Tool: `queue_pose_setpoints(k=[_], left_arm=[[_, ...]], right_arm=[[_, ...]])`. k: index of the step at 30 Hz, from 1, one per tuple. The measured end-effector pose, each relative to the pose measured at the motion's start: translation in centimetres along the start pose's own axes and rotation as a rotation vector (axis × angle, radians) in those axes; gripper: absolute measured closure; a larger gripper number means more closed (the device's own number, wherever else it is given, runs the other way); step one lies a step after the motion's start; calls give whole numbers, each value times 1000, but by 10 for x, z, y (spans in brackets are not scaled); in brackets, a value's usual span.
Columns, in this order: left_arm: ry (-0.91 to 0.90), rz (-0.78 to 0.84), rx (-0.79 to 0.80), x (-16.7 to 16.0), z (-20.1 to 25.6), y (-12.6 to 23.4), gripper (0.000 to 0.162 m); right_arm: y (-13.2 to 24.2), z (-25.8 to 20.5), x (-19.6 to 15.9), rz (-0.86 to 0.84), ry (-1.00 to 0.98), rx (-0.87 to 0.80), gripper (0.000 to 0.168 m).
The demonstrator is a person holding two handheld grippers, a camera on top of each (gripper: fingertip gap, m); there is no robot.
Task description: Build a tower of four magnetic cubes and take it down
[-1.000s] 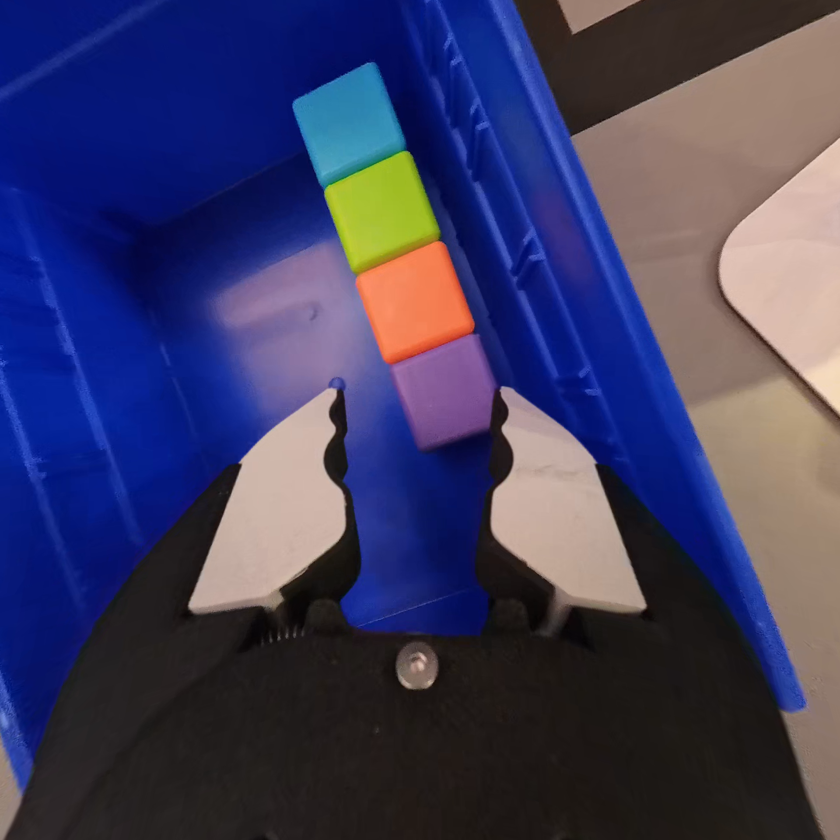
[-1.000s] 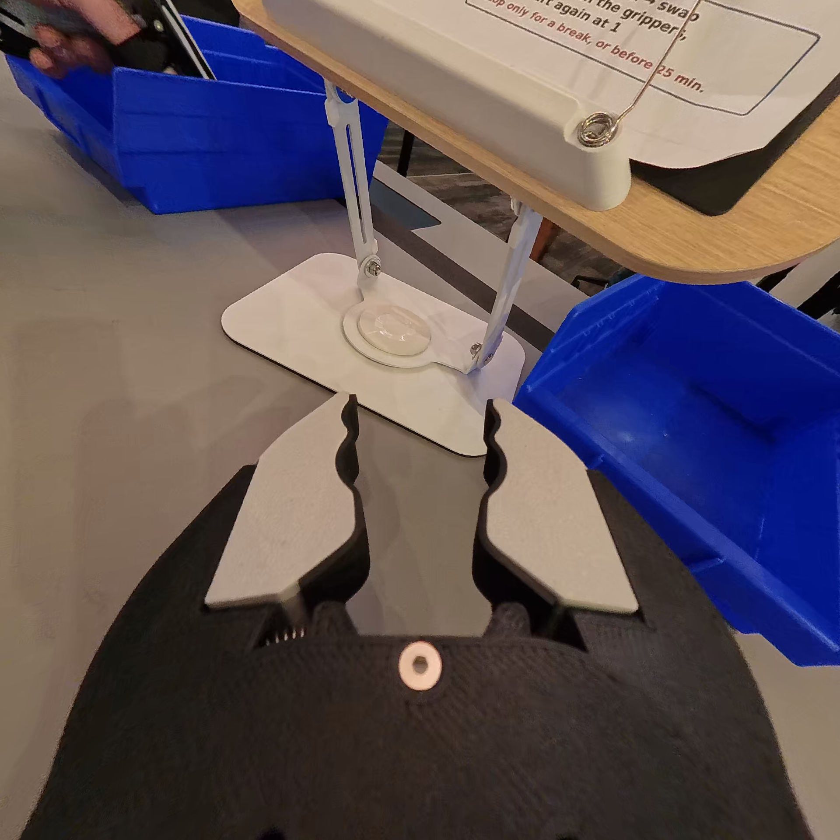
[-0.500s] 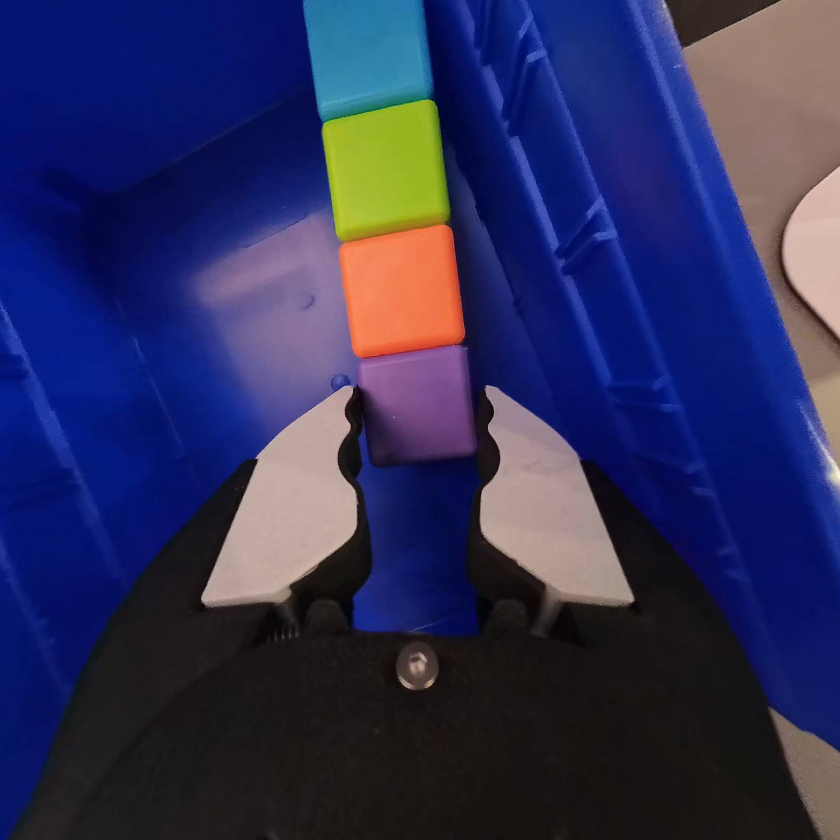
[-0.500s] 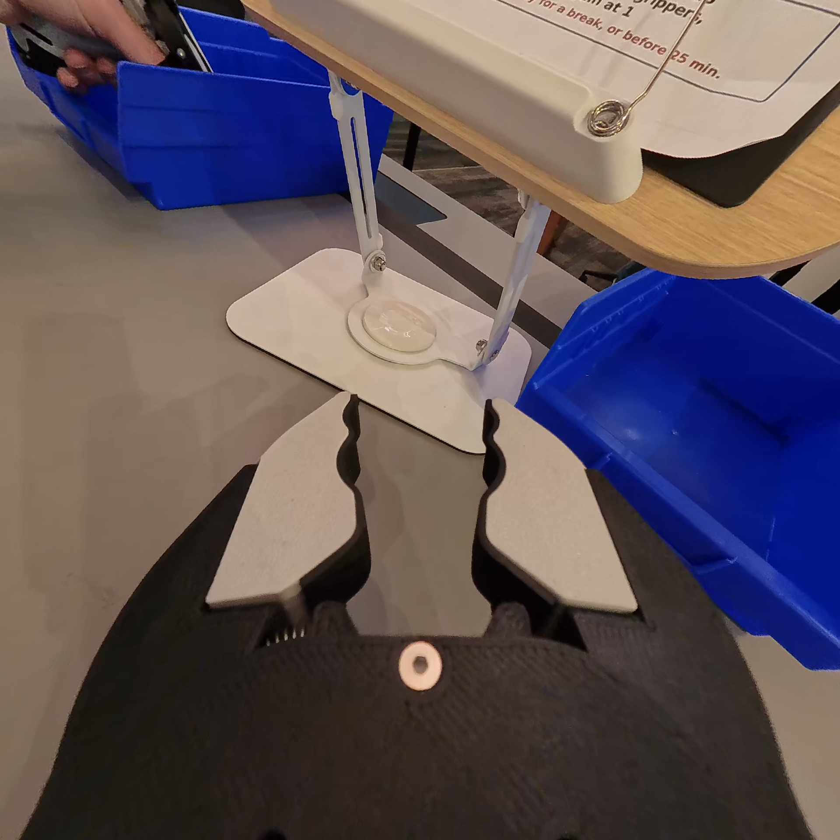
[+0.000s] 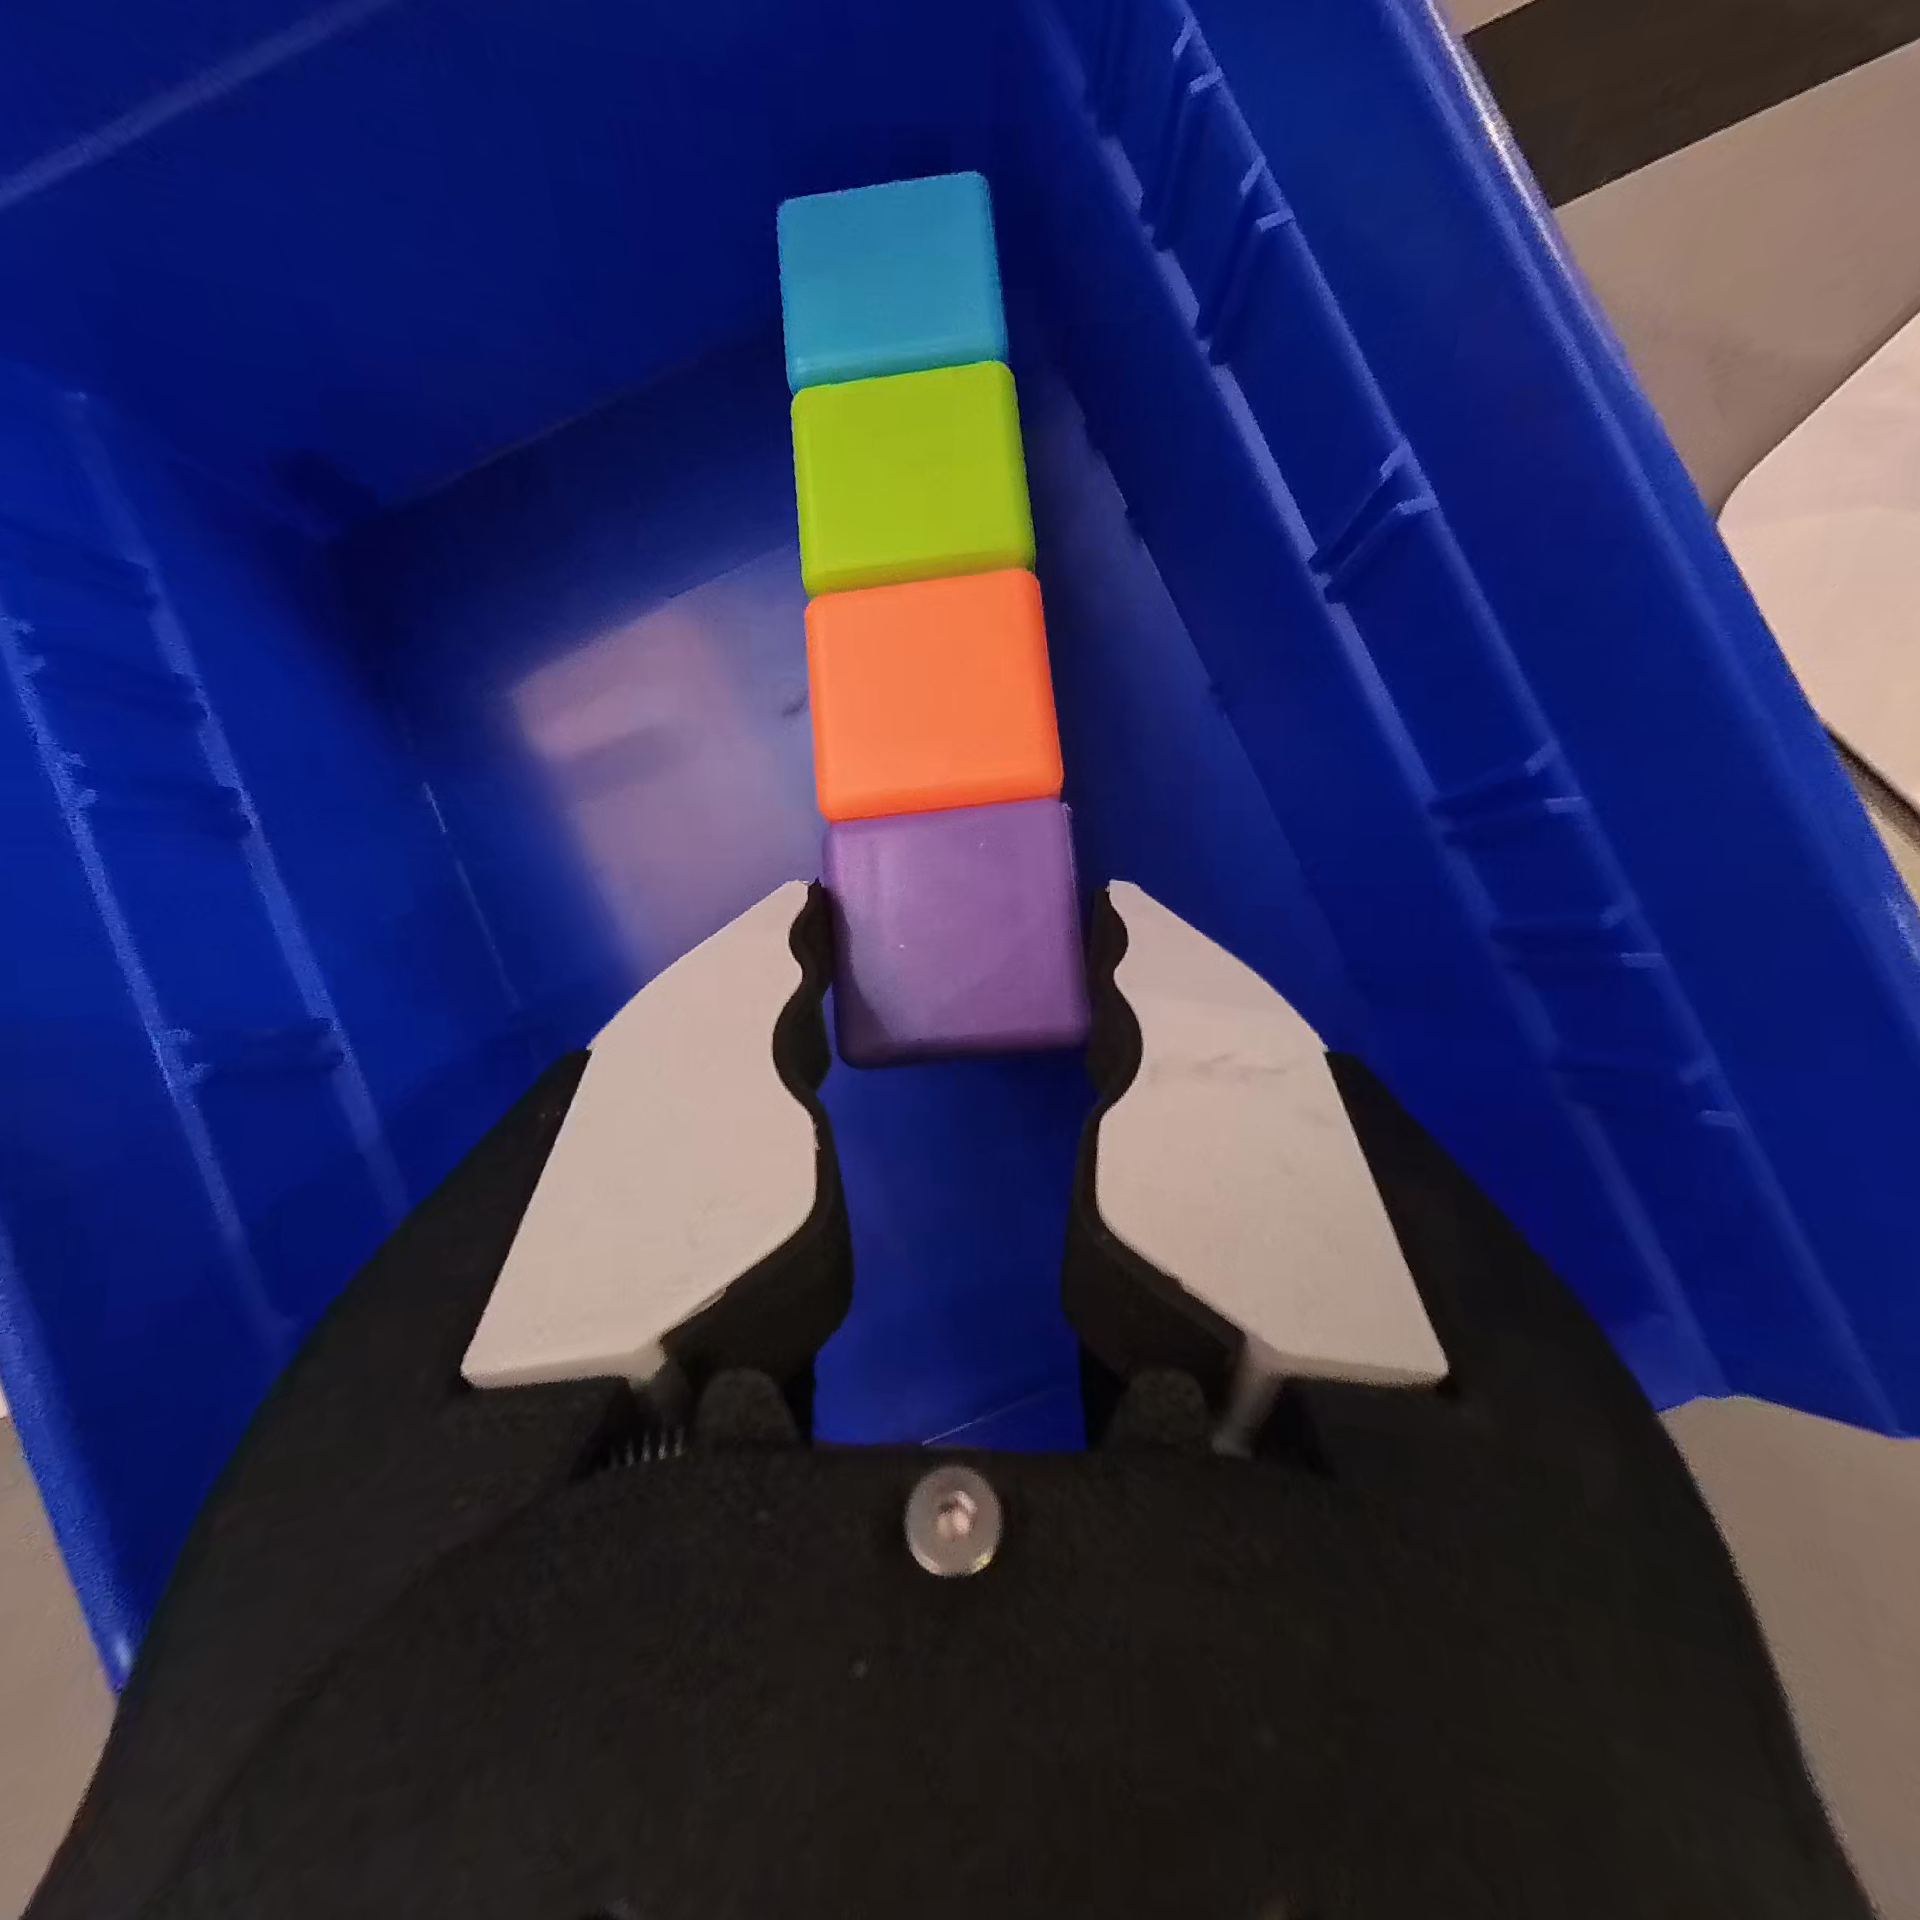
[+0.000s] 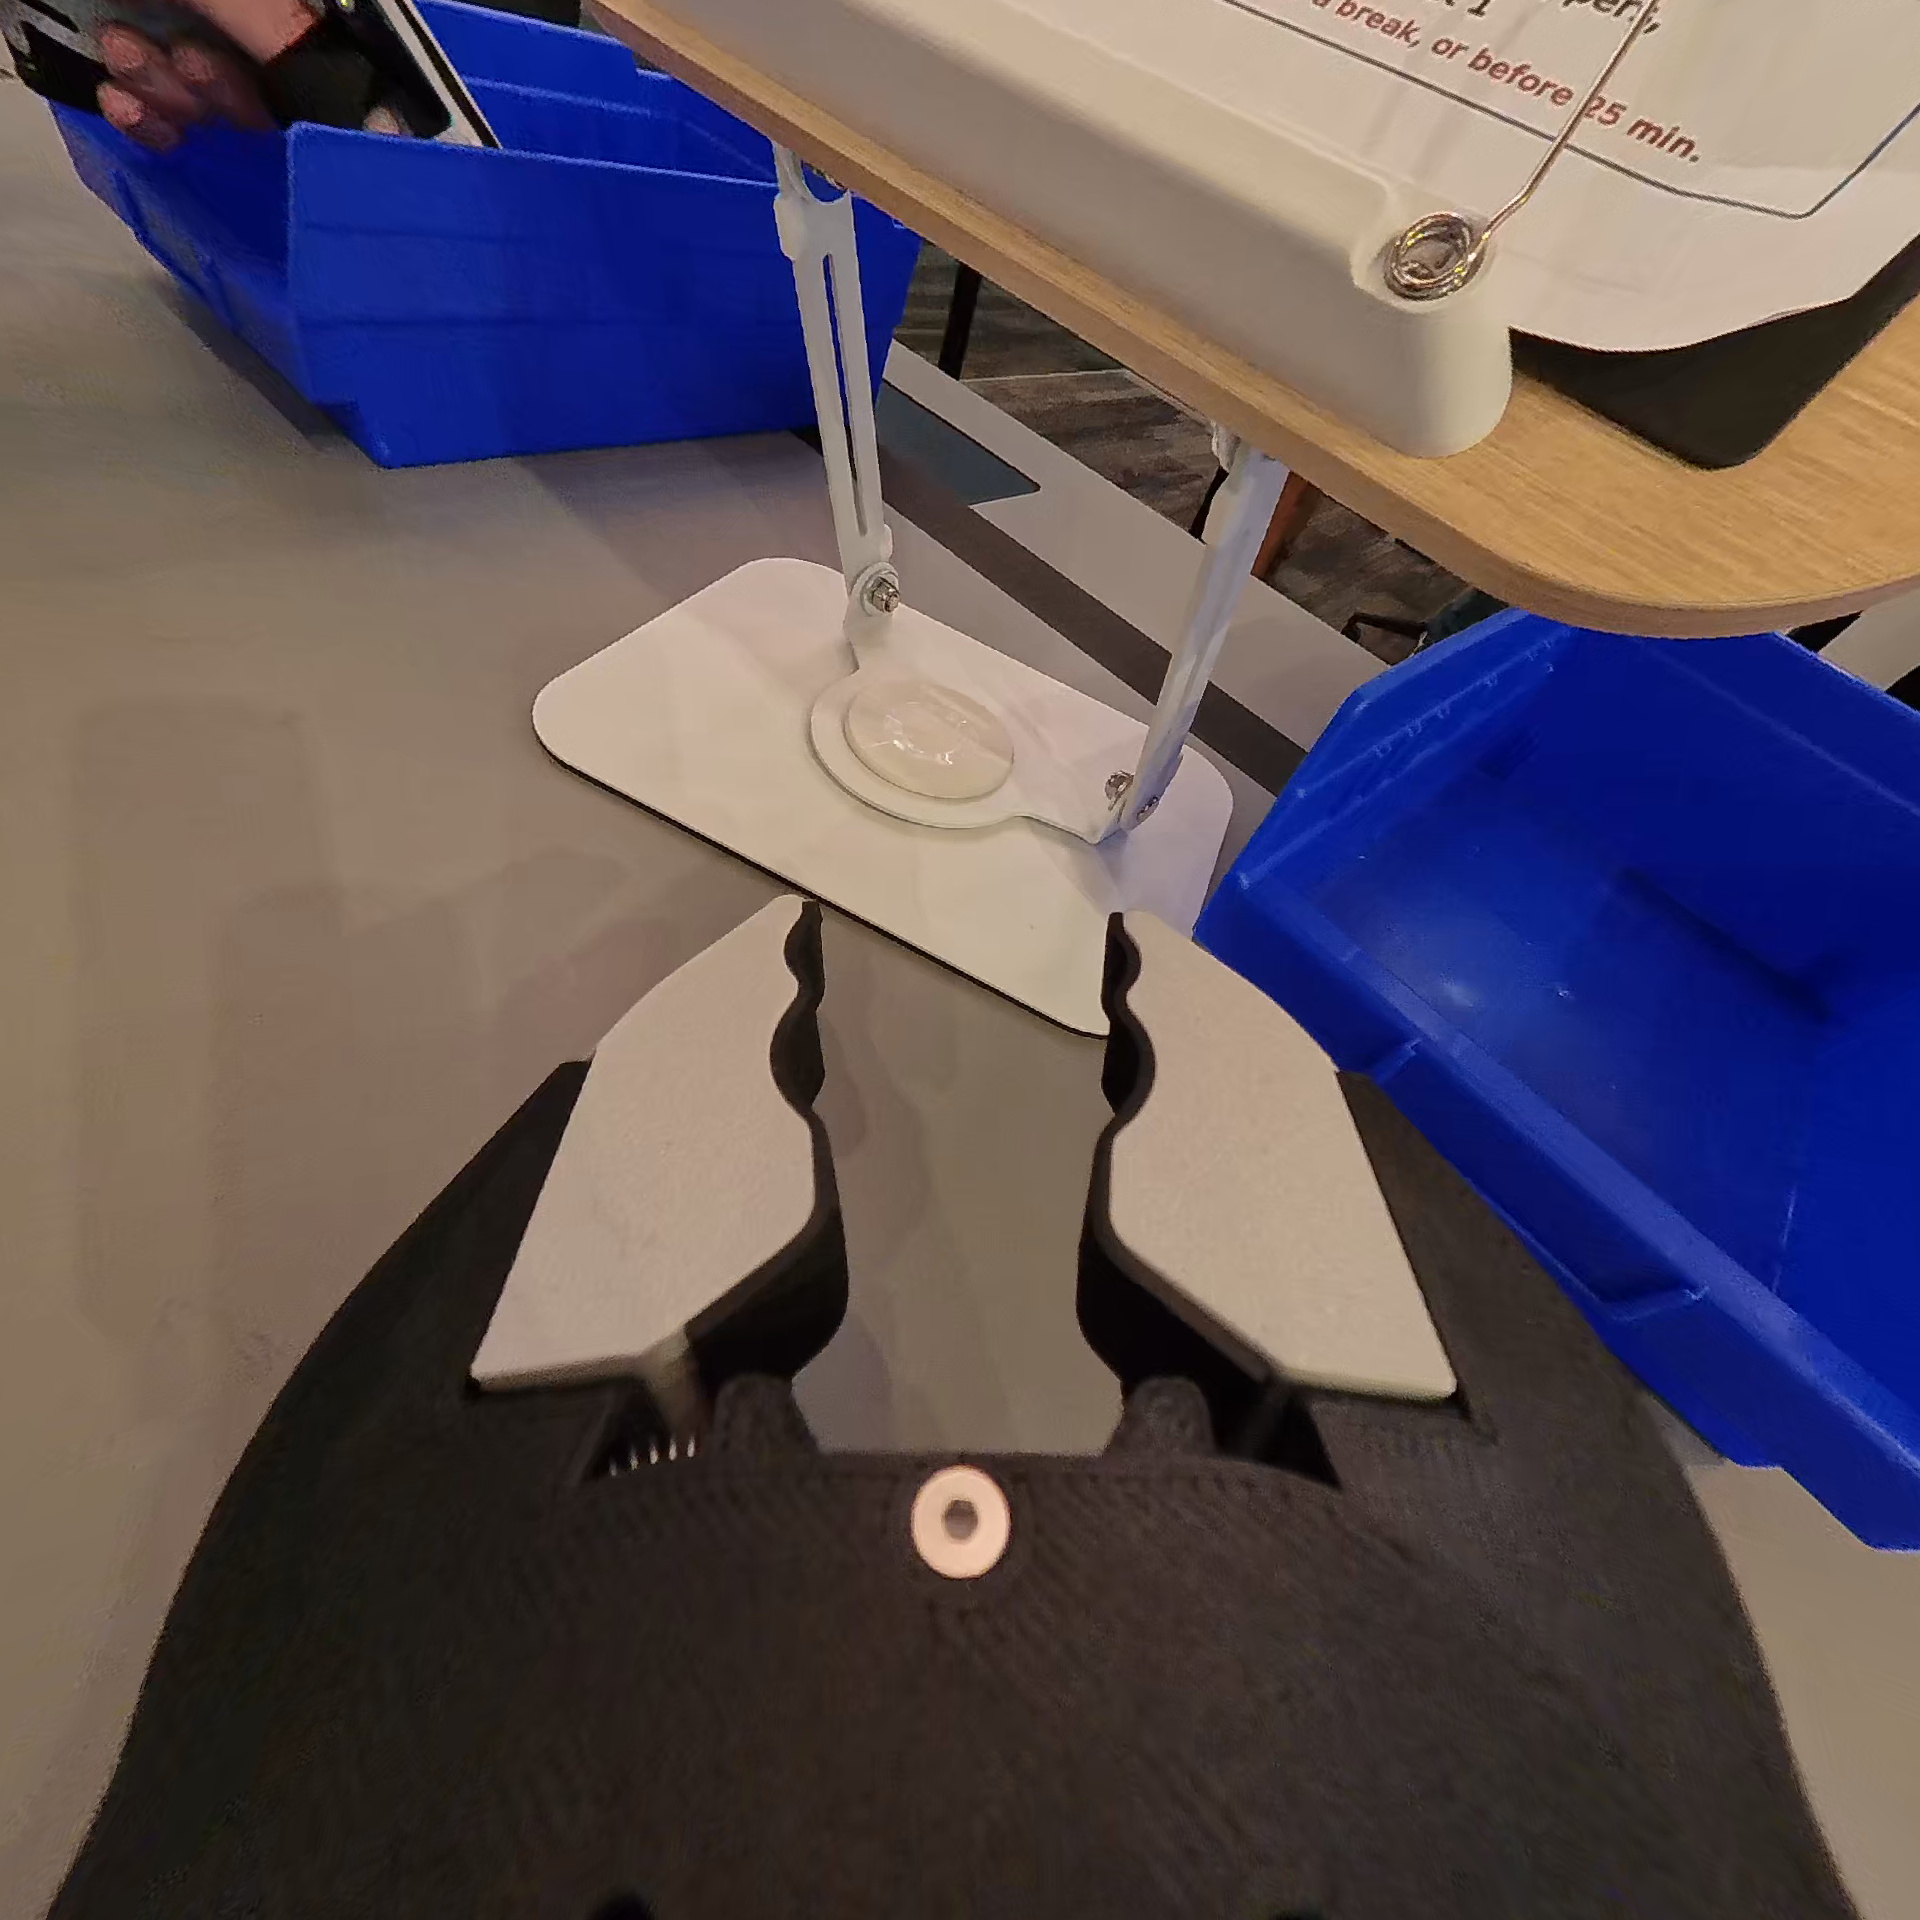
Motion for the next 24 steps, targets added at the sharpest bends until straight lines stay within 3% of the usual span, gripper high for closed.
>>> queue_pose_setpoints(k=[7,17,24], left_arm=[[-24,-37,-81,-14,7,0,114],[-122,-125,5,-20,6,-14,112],[-106,-95,-5,-15,5,-13,112]], right_arm=[[-1,-2,0,-4,2,8,116],[-1,-3,-1,-10,9,12,117],[-2,-2,-1,-10,9,12,117]])
Point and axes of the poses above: each gripper's, where its closed fingertips meet, y back along the fingers, x out of its top, z = x × y across the jaws, the point moved 3 cm from there along y, back along the fingers, and after that the axes turned 3 degrees about -z, right-handed, at the moved point
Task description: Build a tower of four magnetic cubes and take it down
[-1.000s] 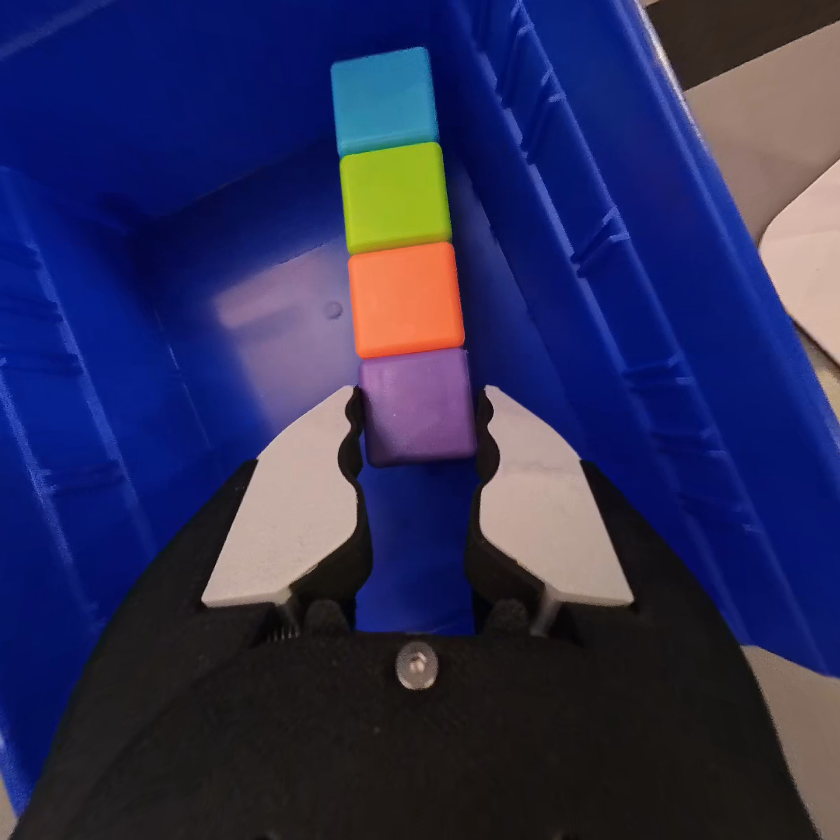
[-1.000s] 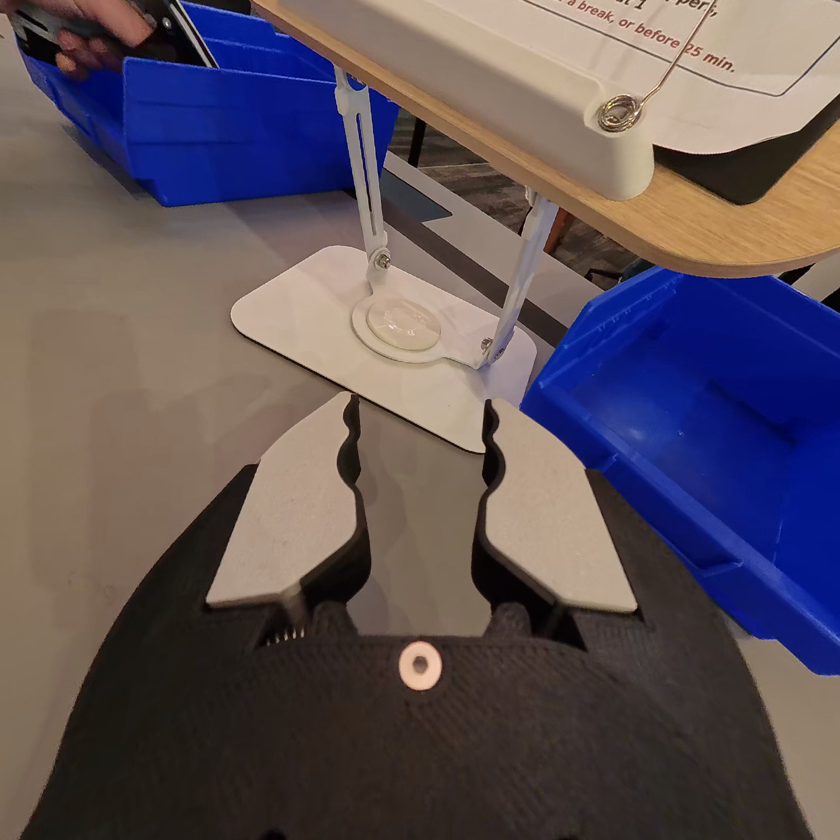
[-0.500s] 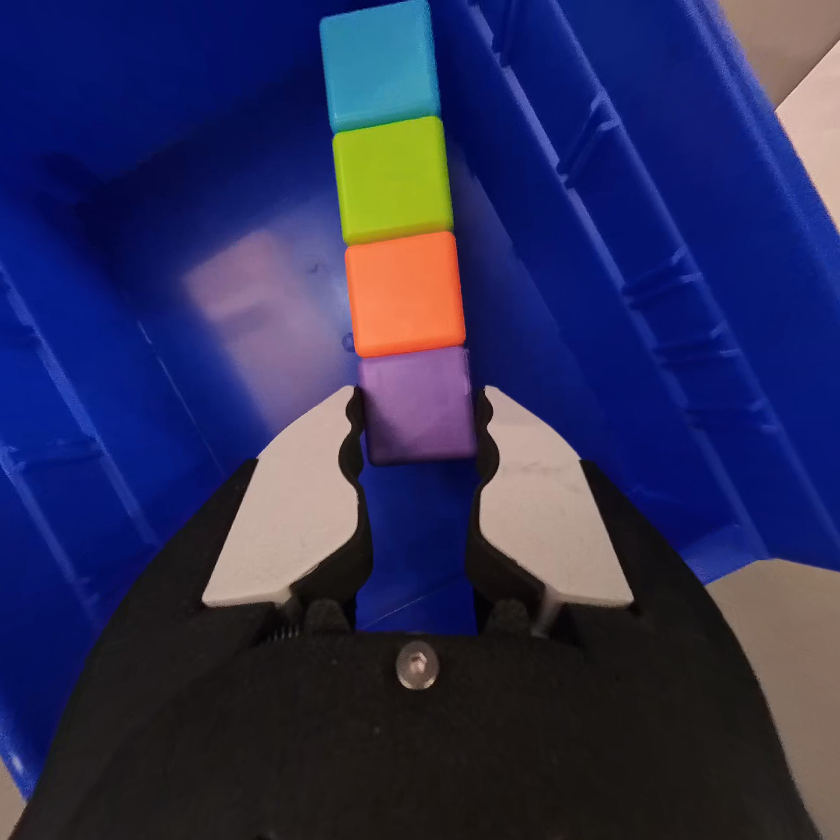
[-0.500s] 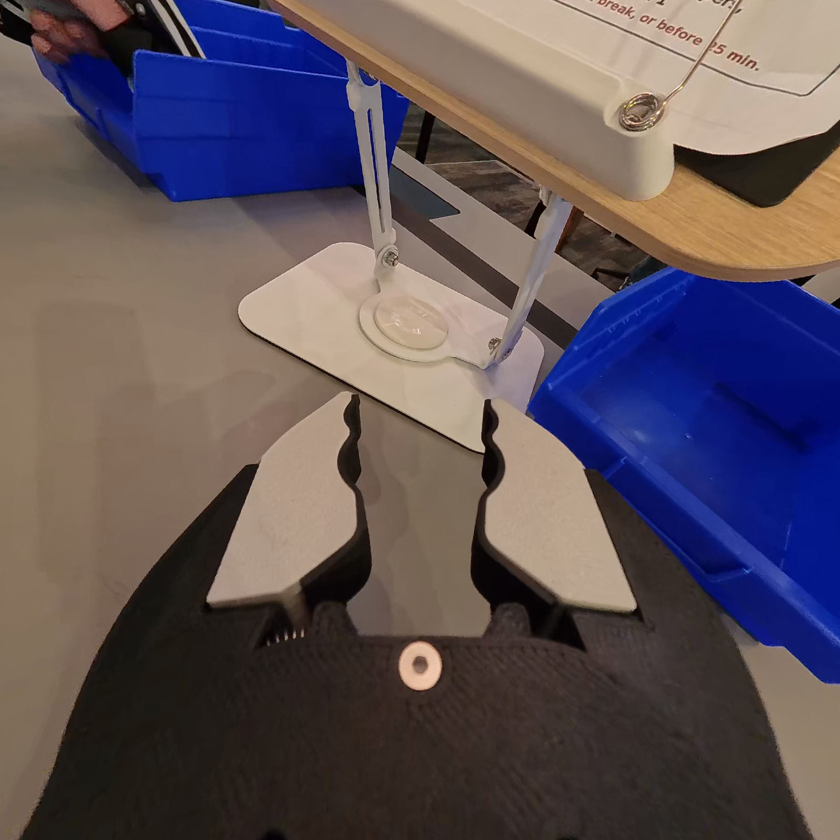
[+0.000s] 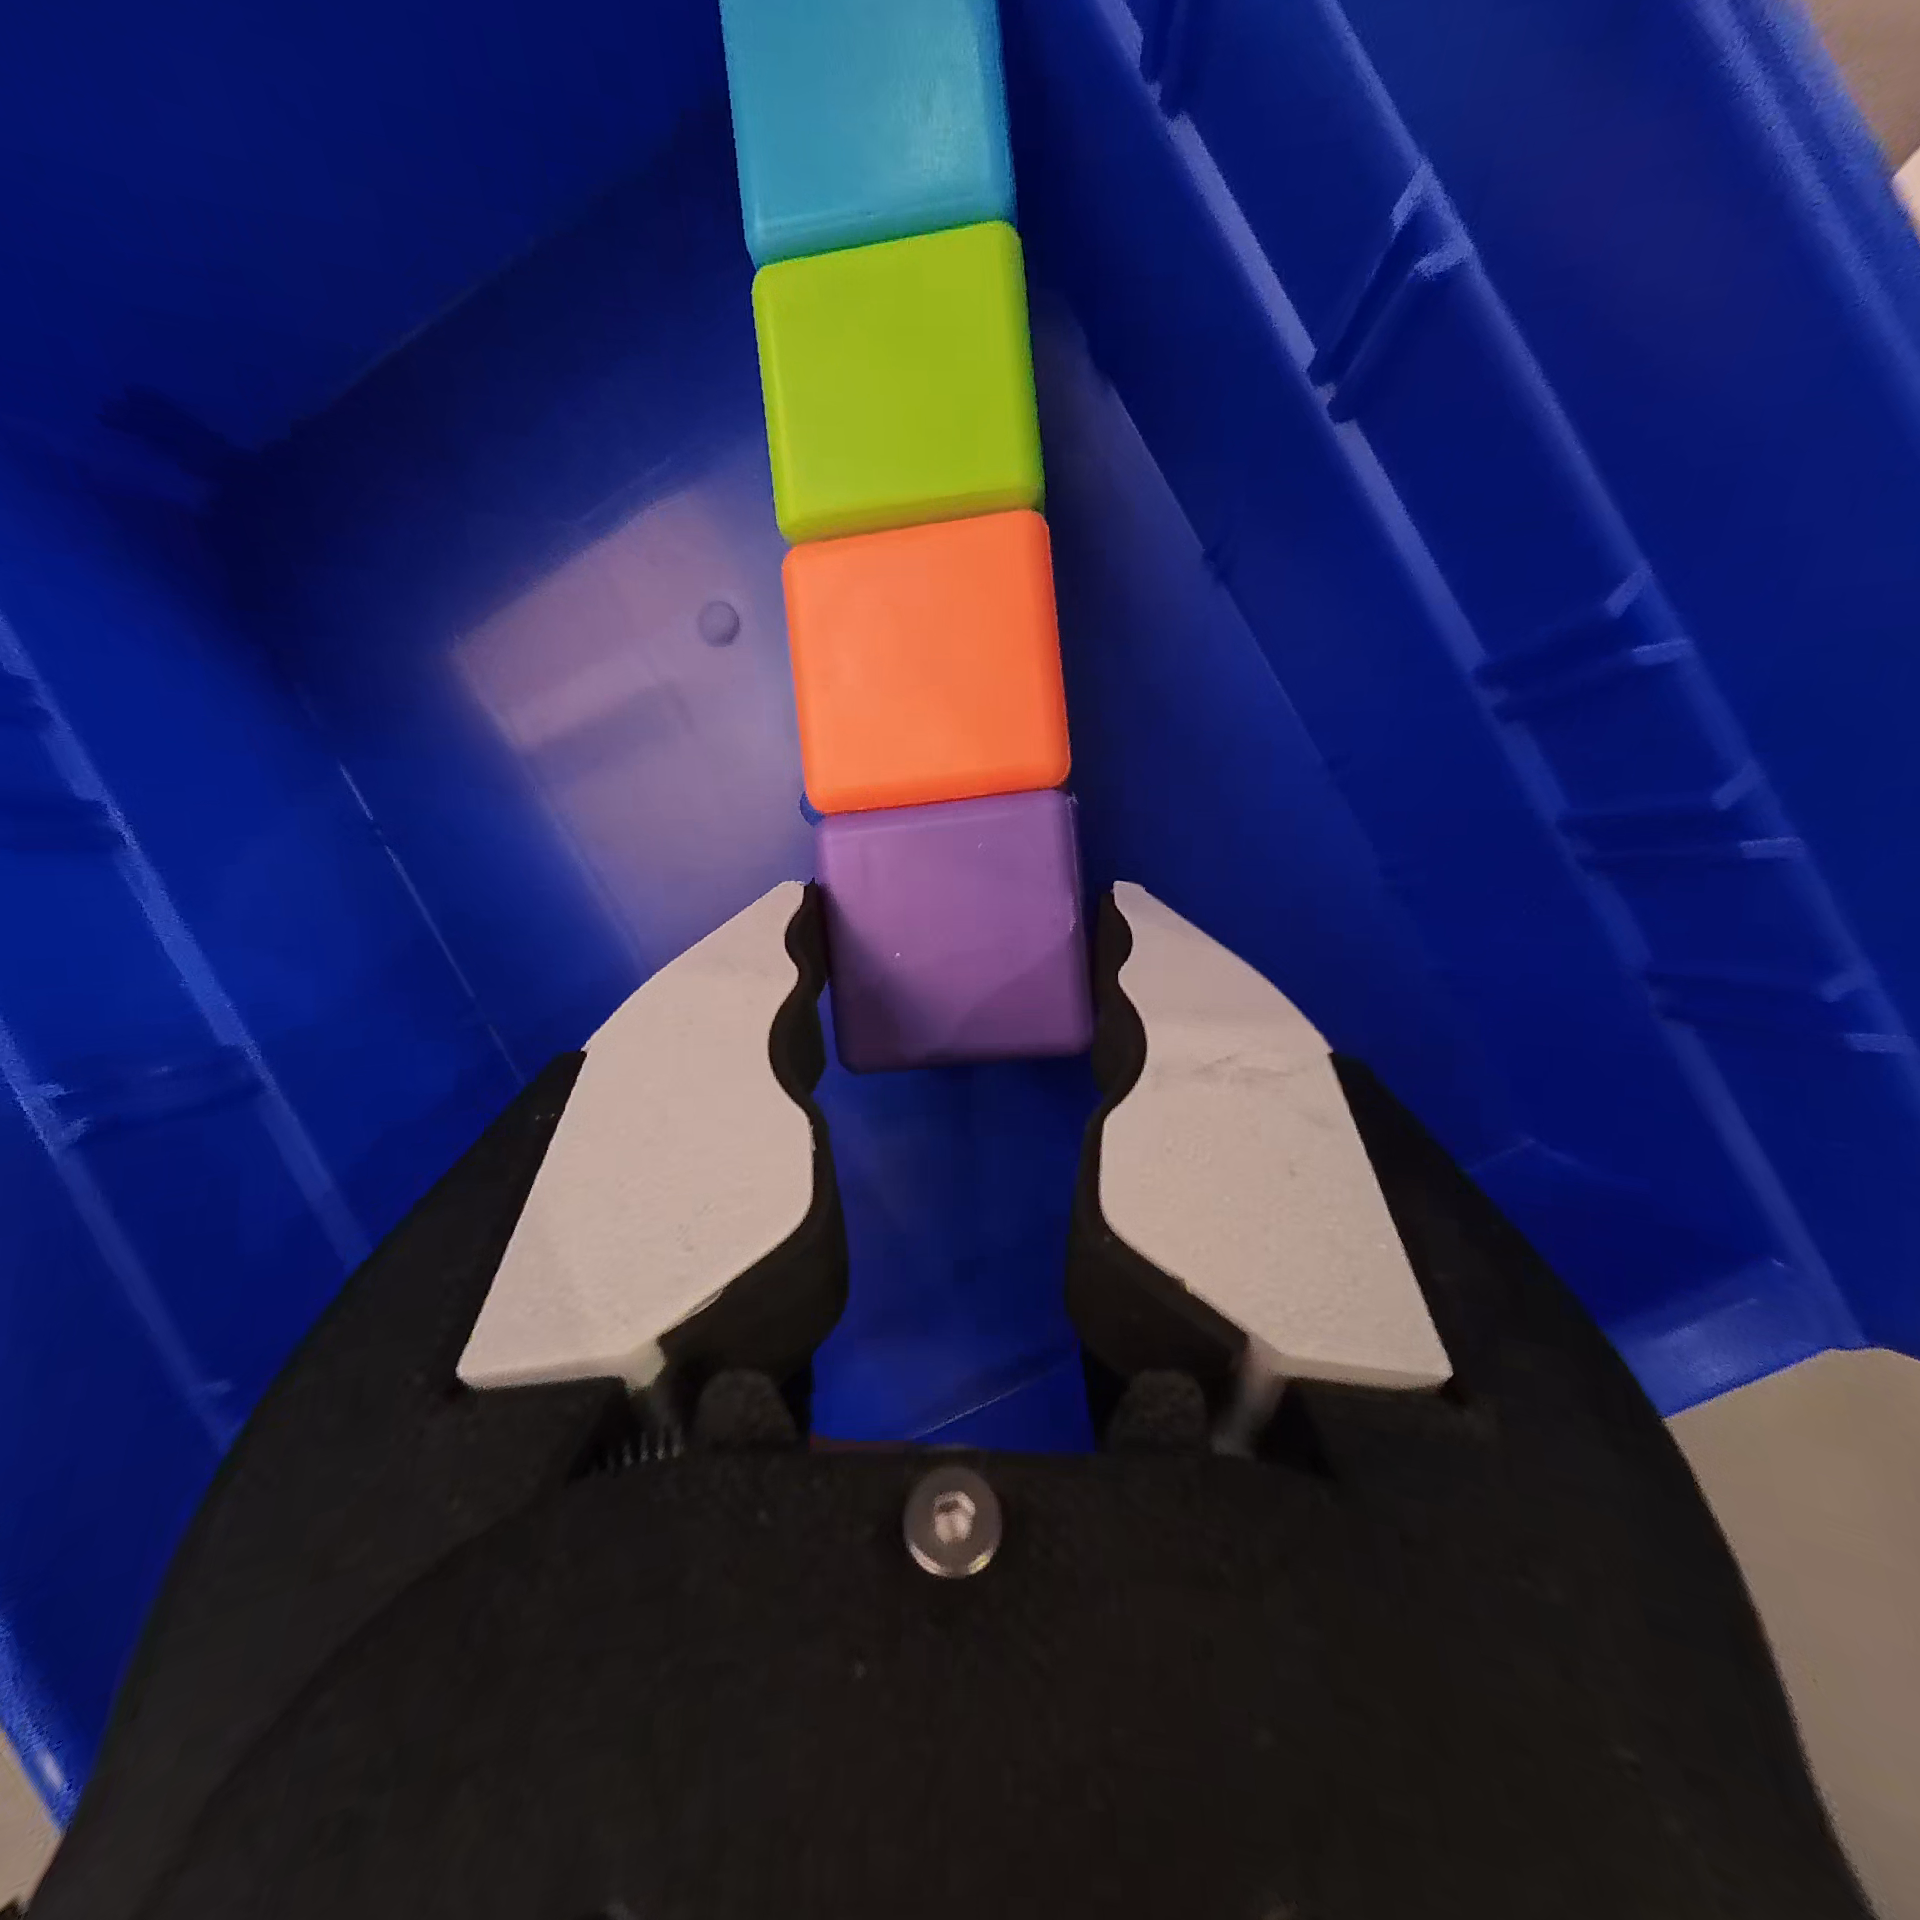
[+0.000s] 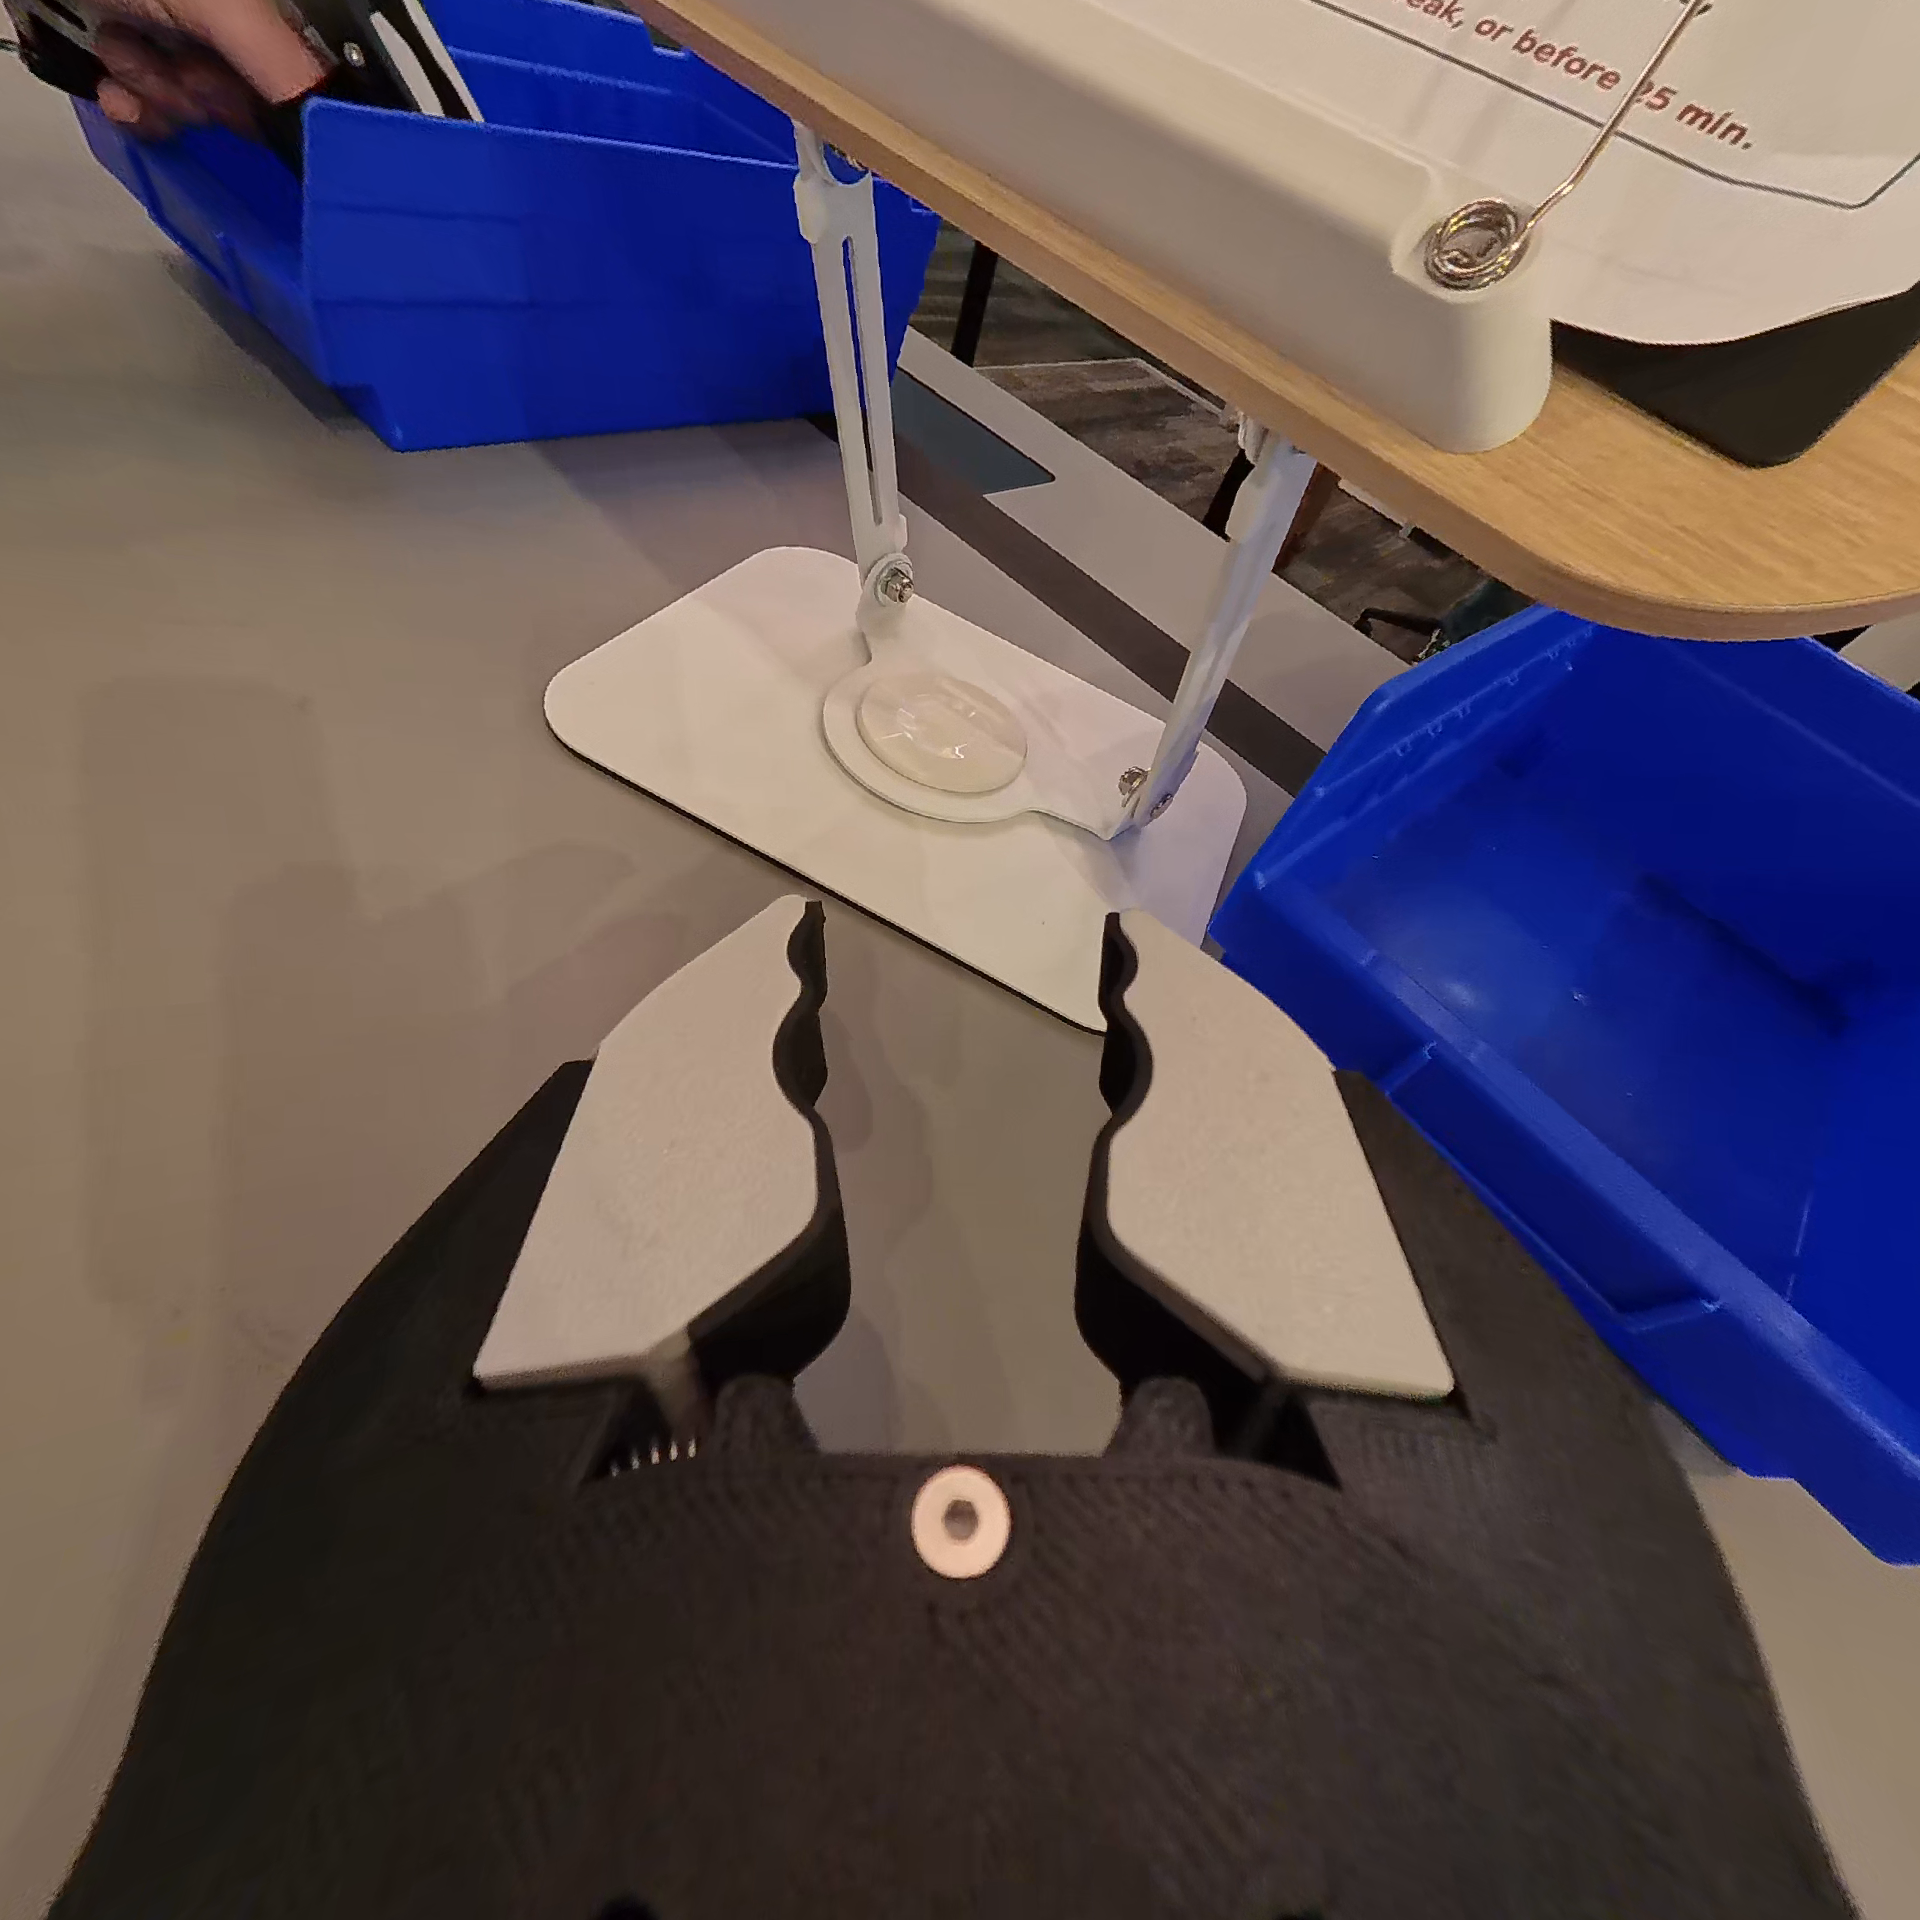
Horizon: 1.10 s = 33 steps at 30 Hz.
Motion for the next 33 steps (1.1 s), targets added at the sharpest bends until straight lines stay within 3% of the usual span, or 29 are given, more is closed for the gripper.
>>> queue_pose_setpoints(k=[16,33], left_arm=[[33,4,-45,-18,12,12,113],[35,92,14,-8,8,25,113]], right_arm=[[-1,-4,0,-2,9,11,118],[0,-5,1,-3,16,18,118]])
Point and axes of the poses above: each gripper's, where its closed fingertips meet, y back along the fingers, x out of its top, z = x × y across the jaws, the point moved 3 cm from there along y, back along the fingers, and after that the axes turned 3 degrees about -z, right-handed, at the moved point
